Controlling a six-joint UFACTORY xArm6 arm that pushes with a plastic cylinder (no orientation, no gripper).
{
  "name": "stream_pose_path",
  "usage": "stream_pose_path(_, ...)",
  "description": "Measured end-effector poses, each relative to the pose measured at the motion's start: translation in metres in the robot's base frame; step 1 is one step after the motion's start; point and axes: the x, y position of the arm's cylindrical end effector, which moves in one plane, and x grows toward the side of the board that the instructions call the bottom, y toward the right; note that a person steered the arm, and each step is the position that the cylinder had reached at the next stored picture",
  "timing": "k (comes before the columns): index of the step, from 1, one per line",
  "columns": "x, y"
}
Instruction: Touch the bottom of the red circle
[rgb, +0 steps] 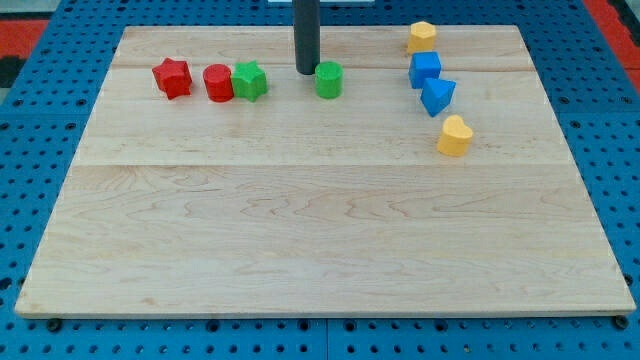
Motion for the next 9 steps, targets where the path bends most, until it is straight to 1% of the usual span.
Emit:
stream_pose_path(1, -0.003, 0.010)
stream_pose_path(2, 0.029, -0.021)
stream_pose_path(3, 0.076, -0.044)
stream_pose_path(4, 0.104, -0.074)
stream_pose_path(6, 0.078, -0.098)
stream_pose_path(7, 0.074, -0.120)
stream_pose_path(9, 0.065, -0.129)
